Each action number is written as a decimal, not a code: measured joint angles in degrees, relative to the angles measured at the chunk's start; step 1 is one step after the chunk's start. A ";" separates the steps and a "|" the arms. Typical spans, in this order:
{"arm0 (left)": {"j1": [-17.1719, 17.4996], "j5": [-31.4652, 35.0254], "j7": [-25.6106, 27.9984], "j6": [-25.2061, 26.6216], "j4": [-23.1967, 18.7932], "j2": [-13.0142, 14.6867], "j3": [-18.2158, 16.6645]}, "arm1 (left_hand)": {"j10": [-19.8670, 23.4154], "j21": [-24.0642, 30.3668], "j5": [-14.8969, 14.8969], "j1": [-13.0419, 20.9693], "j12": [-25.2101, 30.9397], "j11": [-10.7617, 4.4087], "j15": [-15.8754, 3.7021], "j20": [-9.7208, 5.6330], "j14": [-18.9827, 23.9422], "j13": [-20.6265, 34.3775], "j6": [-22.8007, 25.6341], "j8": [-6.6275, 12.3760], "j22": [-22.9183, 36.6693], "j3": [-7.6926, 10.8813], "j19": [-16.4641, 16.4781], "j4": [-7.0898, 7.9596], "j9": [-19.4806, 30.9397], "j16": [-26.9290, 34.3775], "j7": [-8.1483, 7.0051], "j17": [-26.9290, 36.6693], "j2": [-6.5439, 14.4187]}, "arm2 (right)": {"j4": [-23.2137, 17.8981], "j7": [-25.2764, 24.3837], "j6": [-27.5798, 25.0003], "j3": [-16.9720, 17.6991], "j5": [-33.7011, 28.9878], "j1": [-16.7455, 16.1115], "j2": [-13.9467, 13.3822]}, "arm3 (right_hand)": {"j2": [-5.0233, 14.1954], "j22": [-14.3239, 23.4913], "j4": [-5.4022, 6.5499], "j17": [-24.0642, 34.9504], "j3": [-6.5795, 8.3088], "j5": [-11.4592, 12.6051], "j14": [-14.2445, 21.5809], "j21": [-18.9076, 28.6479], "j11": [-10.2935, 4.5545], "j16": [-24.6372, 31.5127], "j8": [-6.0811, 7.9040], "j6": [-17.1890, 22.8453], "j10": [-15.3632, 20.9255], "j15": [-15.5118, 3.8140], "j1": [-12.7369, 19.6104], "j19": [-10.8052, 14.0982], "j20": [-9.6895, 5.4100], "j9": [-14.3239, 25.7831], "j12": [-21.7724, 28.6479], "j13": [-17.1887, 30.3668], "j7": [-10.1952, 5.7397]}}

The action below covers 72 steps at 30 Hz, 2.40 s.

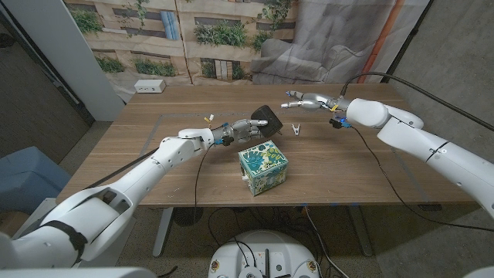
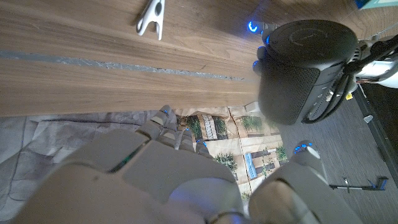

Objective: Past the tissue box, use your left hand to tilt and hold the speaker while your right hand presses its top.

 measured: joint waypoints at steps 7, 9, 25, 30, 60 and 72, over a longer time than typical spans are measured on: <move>-0.28 0.13 -0.56 -0.22 0.82 -0.56 0.16 | 0.00 0.00 0.00 0.00 -0.02 0.00 0.00 0.00 0.00 0.00 0.00 0.00 0.00 0.08 0.00 -0.08 0.00 -0.40 0.00 0.00 0.00 | -0.16 0.43 -0.20 -0.69 -1.34 0.56 0.73 | 0.00 0.00 0.00 0.00 0.00 0.23 -0.30 0.00 0.06 0.00 0.00 -0.32 -0.52 0.11 0.00 -0.17 -0.18 0.00 0.00 0.00 0.32; -0.35 0.17 -0.79 -0.40 1.05 -0.70 0.20 | 0.00 0.00 0.00 0.00 -0.04 0.00 0.00 0.00 0.00 0.01 0.00 0.00 0.00 0.08 0.00 -0.08 0.00 -0.40 0.00 0.00 0.00 | -0.19 0.62 -0.27 -0.96 -1.66 0.80 0.96 | 0.00 0.00 0.00 0.00 0.00 0.23 -0.54 0.00 0.29 0.00 0.00 -0.32 -0.90 0.36 0.00 -0.17 -0.18 0.00 0.00 0.00 0.31; -0.47 0.28 -1.43 -1.01 1.83 -1.32 0.23 | 0.18 0.00 -0.05 0.00 -0.54 0.18 -0.02 -0.21 0.43 0.06 0.00 -0.32 0.00 0.31 0.21 -0.31 0.00 -0.40 0.00 0.01 0.00 | -0.24 1.13 -0.92 -2.66 -4.04 1.87 2.74 | 0.61 0.00 0.24 -0.01 -0.23 0.23 -1.41 0.00 -0.58 -0.22 0.23 -0.31 -1.77 0.63 -0.61 -0.88 0.13 0.00 0.00 -0.15 0.31; -0.29 0.28 -1.44 -1.03 1.83 -1.37 0.21 | 0.18 0.00 -0.05 0.00 -0.63 0.18 -0.02 -0.21 0.42 0.05 0.01 -0.38 0.00 0.31 0.21 -0.31 0.00 -0.40 0.00 0.01 0.00 | 0.12 1.08 -1.02 -2.98 -4.60 2.14 3.13 | 0.61 0.00 0.24 -0.01 -0.23 0.23 -1.41 0.00 -0.64 -0.22 0.46 -0.31 -2.03 0.63 -0.61 -0.88 0.13 0.00 0.00 -0.15 0.31; -0.27 0.51 -1.93 -1.58 2.01 -1.69 0.27 | 0.18 0.00 0.00 0.00 -0.63 0.18 -0.11 0.11 0.72 0.06 0.10 -0.64 0.00 0.54 0.52 -0.53 0.00 -0.40 0.10 0.01 0.00 | 2.36 0.94 -0.10 -4.30 -6.03 2.78 4.56 | 0.61 -0.01 0.17 -0.15 -0.64 0.84 -1.40 0.28 -0.43 0.02 0.46 -0.31 -2.22 0.63 -0.60 -0.87 0.13 -0.01 0.00 -0.14 0.30; -0.44 0.63 -2.35 -1.86 2.60 -1.99 0.45 | 0.18 0.00 -0.04 0.00 -0.91 0.18 0.08 0.11 0.90 0.06 0.10 -0.83 0.00 0.53 0.52 -0.53 0.01 -0.39 0.11 0.02 0.00 | 2.98 0.93 0.05 -4.69 -6.43 3.35 5.19 | 0.61 -0.01 0.24 -0.15 -0.70 0.84 -1.40 0.28 -0.43 0.02 0.46 -0.31 -2.22 0.63 -0.60 -0.87 0.13 -0.01 0.01 -0.13 0.30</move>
